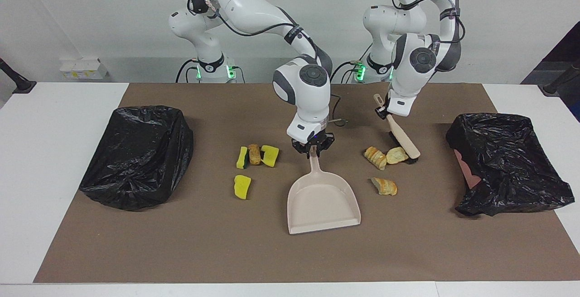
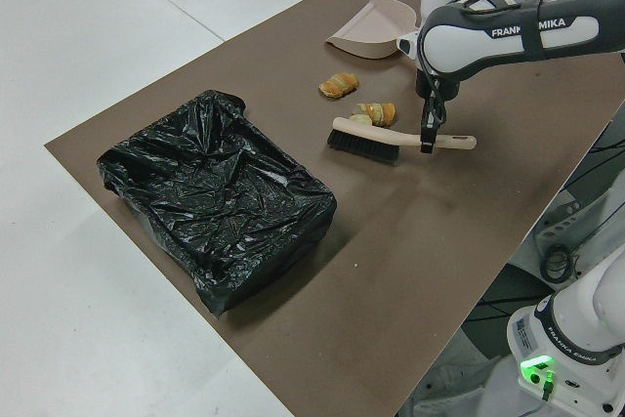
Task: Sweep and dump trash in bin
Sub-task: 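Lift the brush with the left gripper while the right gripper positions the dustpan, then sweep the bread chunks into the dustpan with the left gripper's brush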
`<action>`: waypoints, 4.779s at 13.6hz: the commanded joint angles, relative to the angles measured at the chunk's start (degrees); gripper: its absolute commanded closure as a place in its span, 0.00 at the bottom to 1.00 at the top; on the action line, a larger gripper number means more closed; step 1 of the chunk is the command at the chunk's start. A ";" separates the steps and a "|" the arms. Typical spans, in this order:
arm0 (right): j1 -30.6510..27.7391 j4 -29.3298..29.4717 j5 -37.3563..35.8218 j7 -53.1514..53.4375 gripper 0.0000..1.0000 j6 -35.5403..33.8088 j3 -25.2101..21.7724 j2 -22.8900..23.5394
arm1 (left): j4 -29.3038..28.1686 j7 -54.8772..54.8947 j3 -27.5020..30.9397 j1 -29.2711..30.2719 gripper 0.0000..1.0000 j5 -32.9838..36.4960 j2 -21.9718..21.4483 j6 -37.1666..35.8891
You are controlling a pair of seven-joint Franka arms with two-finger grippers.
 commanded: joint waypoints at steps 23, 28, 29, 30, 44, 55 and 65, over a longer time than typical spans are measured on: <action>-5.01 -16.30 -1.98 -73.96 1.00 -3.75 0.49 -13.27 | 3.47 18.85 0.82 4.57 1.00 1.70 1.70 -4.49; -4.74 -16.48 -1.19 -73.00 1.00 -4.45 0.58 -13.36 | 2.85 17.10 0.82 -0.44 1.00 -5.85 2.85 -0.62; -4.74 -16.48 -1.19 -72.99 1.00 -4.36 0.58 -13.36 | 2.85 15.01 0.82 -0.71 1.00 -7.44 2.93 0.08; -4.74 -16.48 -1.19 -72.73 1.00 -4.45 0.58 -13.36 | 2.85 13.33 0.73 -1.32 1.00 -7.89 2.94 0.96; -4.65 -16.57 -1.19 -70.45 1.00 -4.63 0.58 -13.45 | 11.10 11.02 0.20 -15.39 1.00 -15.63 8.39 3.54; -4.74 -17.62 1.62 -68.69 1.00 -4.89 0.84 -13.63 | 21.13 32.97 0.99 2.07 1.00 -0.34 11.63 -1.87; -3.95 -17.71 1.62 -67.99 1.00 -3.92 0.85 -13.01 | 19.31 41.18 0.47 7.74 1.00 9.25 19.56 6.33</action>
